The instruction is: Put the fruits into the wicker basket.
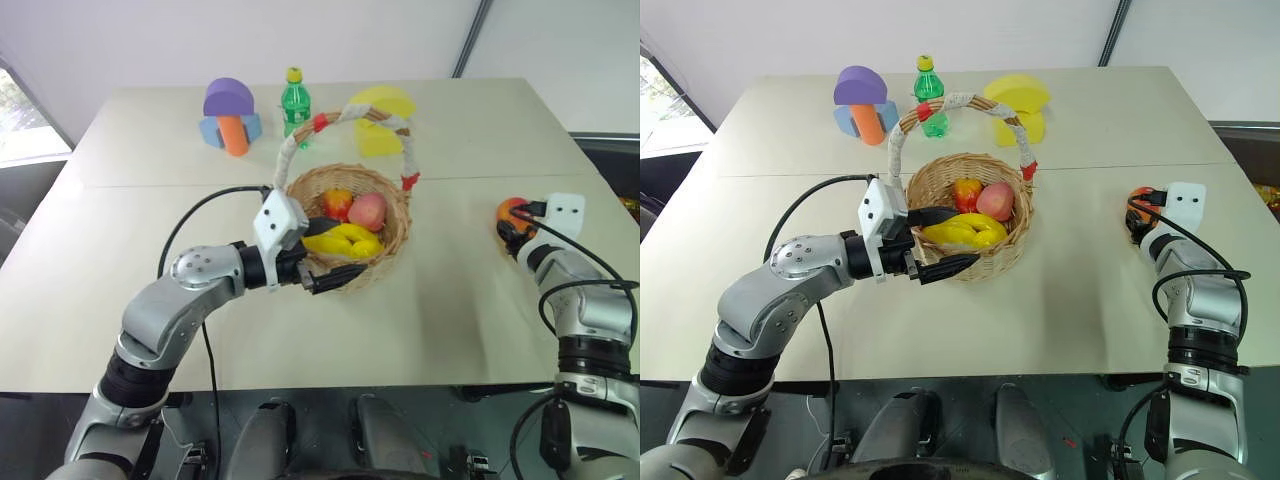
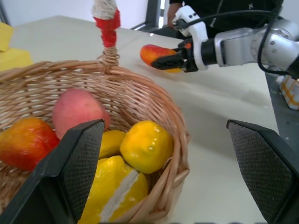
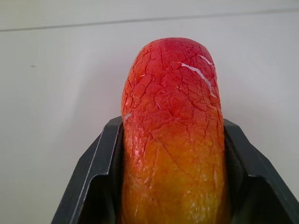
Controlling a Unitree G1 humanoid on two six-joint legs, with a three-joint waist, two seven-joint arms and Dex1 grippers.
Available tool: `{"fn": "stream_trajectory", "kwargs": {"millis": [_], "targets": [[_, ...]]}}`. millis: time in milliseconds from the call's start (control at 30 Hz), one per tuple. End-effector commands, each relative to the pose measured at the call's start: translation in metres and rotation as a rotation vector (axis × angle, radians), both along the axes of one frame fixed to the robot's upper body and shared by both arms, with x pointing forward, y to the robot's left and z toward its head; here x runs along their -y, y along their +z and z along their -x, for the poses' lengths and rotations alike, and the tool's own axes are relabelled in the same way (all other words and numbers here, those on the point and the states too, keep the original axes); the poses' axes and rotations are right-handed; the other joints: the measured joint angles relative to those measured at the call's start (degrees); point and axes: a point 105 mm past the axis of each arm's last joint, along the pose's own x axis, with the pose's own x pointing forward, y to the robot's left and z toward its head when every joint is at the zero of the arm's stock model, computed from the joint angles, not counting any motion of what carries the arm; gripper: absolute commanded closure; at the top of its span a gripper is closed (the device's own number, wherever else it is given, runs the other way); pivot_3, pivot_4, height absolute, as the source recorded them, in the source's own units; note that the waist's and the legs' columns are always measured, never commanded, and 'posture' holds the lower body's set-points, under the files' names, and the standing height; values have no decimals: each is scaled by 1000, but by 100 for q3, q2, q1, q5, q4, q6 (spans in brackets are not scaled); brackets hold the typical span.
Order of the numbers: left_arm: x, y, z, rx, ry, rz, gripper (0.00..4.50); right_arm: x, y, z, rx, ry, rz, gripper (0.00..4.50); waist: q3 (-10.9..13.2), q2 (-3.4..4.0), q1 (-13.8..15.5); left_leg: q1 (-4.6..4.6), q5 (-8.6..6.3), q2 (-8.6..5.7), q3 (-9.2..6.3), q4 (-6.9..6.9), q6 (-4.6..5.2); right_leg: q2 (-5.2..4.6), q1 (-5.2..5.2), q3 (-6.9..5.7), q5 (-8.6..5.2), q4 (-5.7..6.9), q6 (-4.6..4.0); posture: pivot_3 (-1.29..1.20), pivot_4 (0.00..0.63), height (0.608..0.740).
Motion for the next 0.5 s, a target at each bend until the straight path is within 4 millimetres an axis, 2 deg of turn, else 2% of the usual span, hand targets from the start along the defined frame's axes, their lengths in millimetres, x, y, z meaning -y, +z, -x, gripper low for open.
{"fn": "stream_trajectory", "kwargs": {"millis": [33, 133, 200, 267, 400, 500], "targets": [[-34, 17, -7, 48, 105, 66, 0, -27, 61, 16, 160, 223, 170, 2632, 2, 9, 5, -2, 0, 0, 0, -1, 0, -2, -3, 0, 0, 0, 0, 0, 150, 740], [-67, 12, -8, 32, 178, 62, 0, -88, 93, 53, 245, 623, 251, 2632, 1, 12, -28, -2, -1, 4, 0, -2, 1, -2, -5, 0, -1, -1, 1, 0, 150, 740], [-80, 7, -7, 25, 196, 43, 0, -125, 98, 77, 250, 843, 225, 2632, 1, 11, -33, 2, -1, 12, 0, -4, 2, 5, -2, 0, -1, -4, 0, 0, 150, 740], [-84, 4, -7, 23, 203, 26, 0, -149, 95, 90, 230, 969, 199, 2632, 3, 5, -8, 5, -1, 17, -5, -3, 2, 6, 8, -3, -1, -5, 0, 0, 150, 740], [-82, 4, -8, 25, 206, 39, 0, -193, 83, 89, 216, 1055, 163, 2632, 1, -5, 15, 7, -1, 9, -10, 7, 1, -7, 20, -6, 0, -11, 1, 0, 150, 740], [-77, 7, -8, 32, 203, 62, 0, -213, 77, 71, 208, 1009, 139, 2632, 1, -5, 13, 0, -1, 6, -12, 6, 0, -12, 11, -6, 0, -12, 1, 0, 150, 740]]}}
